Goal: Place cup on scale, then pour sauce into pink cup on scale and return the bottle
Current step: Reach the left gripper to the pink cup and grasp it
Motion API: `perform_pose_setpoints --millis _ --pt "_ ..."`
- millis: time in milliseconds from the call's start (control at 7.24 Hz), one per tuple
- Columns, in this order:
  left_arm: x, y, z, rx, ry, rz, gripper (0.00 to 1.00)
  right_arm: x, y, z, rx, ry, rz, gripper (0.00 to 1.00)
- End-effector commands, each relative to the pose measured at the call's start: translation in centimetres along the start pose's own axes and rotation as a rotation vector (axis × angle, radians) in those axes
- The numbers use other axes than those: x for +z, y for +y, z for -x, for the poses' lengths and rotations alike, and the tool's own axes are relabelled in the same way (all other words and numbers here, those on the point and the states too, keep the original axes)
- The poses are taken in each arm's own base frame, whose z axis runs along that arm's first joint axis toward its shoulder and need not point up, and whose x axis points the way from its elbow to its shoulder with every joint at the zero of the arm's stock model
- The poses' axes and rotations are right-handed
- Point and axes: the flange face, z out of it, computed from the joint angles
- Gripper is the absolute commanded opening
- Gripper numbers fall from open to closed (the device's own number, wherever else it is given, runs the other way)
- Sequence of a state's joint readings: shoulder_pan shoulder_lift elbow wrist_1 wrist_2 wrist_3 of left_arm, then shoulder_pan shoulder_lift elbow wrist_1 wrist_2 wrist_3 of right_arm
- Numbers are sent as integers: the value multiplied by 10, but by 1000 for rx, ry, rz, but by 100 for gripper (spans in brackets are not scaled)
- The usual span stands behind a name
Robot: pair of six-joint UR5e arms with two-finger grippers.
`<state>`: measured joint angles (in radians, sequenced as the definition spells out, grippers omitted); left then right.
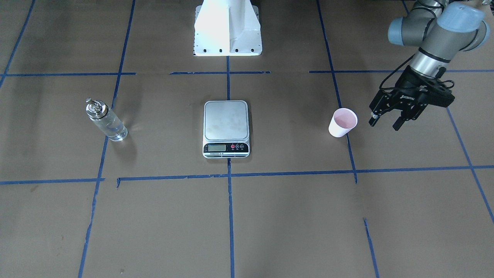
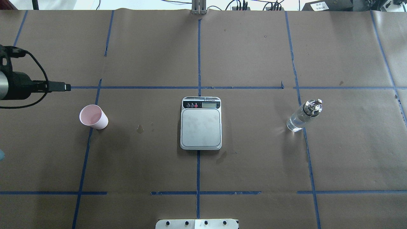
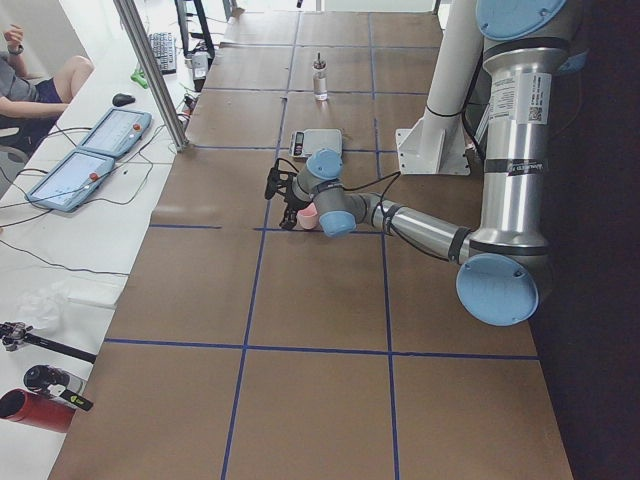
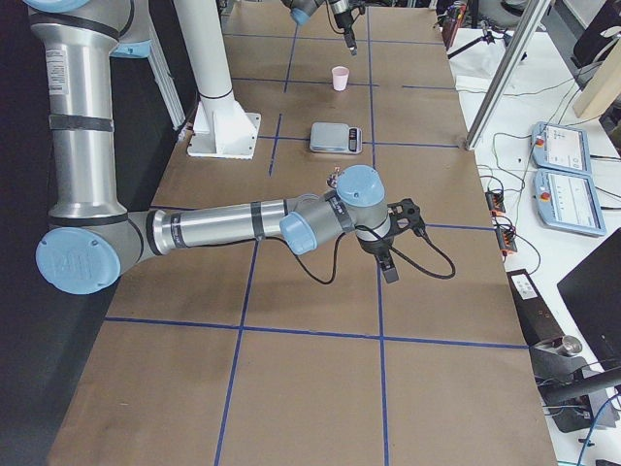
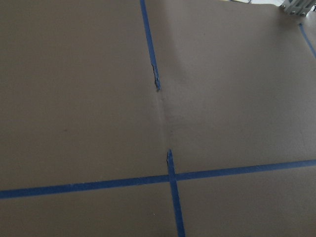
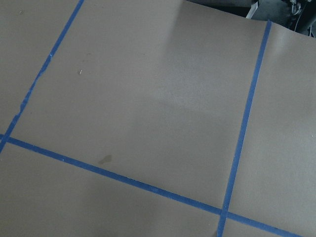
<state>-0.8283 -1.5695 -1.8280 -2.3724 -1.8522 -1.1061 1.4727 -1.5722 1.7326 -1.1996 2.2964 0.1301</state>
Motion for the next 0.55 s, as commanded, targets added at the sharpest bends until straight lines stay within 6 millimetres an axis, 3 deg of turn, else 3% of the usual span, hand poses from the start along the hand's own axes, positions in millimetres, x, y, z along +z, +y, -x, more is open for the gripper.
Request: perform_pose_setpoints --millis 0,415 --pt "15 20 -14 -35 -18 7 59 1 0 -1 2 0 2 100" --pt "25 39 -26 -13 -8 42 59 1 0 -1 2 0 2 100"
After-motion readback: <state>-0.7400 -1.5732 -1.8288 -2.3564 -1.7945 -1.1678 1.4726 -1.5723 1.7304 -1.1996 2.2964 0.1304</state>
